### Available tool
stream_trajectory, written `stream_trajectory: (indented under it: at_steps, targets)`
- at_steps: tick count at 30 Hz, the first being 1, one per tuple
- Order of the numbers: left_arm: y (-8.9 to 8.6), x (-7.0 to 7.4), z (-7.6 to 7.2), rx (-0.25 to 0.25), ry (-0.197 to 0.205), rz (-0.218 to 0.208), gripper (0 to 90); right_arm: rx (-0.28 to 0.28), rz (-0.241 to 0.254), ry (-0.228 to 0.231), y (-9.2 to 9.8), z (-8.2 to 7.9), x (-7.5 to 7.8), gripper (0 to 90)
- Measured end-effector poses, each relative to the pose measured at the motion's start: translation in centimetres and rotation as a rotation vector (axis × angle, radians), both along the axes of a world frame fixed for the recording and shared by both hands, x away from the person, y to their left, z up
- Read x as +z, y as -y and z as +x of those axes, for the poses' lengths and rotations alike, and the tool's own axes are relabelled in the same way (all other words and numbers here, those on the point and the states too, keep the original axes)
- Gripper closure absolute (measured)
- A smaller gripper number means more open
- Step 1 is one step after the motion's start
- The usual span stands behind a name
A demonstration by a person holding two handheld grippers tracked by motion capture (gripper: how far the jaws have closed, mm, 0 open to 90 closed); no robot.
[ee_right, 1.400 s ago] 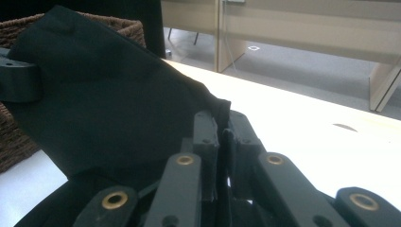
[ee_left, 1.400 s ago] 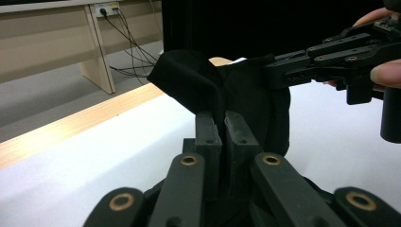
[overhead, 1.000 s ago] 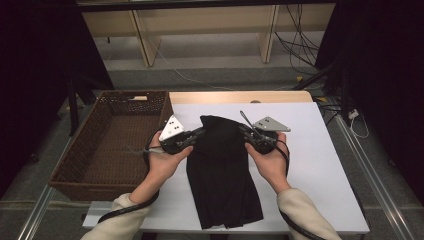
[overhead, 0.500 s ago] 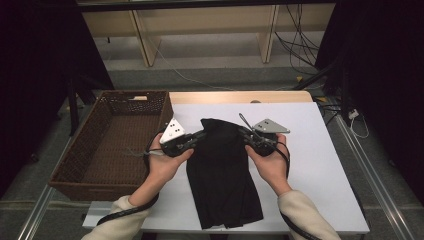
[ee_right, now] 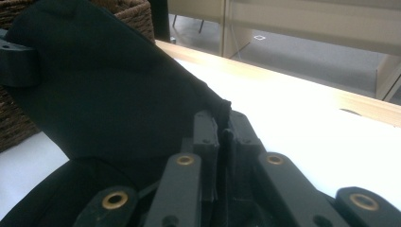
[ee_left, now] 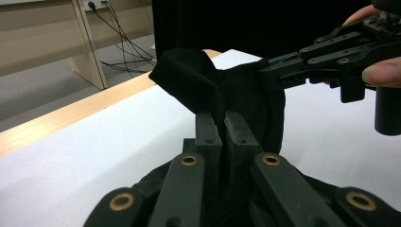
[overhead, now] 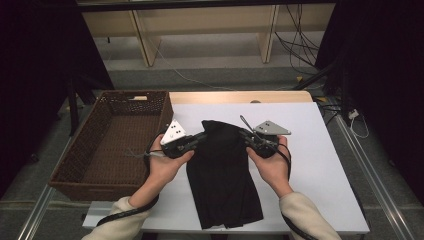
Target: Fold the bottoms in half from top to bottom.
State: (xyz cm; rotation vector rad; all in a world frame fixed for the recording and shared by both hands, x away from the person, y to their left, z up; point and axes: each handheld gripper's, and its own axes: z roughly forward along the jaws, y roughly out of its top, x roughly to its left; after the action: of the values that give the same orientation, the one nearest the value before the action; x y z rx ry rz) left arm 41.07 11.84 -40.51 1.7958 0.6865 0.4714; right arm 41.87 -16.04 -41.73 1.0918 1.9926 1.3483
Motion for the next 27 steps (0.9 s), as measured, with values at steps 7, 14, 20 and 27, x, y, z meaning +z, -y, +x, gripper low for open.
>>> stream_trajectory:
  at_steps: [7, 14, 20, 27]
  targets:
    - [-0.26, -0.16, -0.27, 0.000, -0.004, 0.003, 85.1, 0.008, -0.002, -0.005, -0.29, -0.14, -0.04, 84.2]
    - [-0.36, -0.38, -0.49, -0.003, -0.014, 0.001, 85.1, 0.015, -0.006, -0.005, -0.34, -0.38, -0.09, 84.2]
    - [-0.35, -0.46, -0.61, -0.010, -0.020, 0.003, 85.1, 0.016, -0.004, -0.014, -0.25, -0.45, -0.20, 84.2]
    - [-0.42, -0.47, -0.84, -0.015, -0.021, 0.005, 85.1, 0.020, -0.011, -0.016, -0.28, -0.59, -0.16, 84.2]
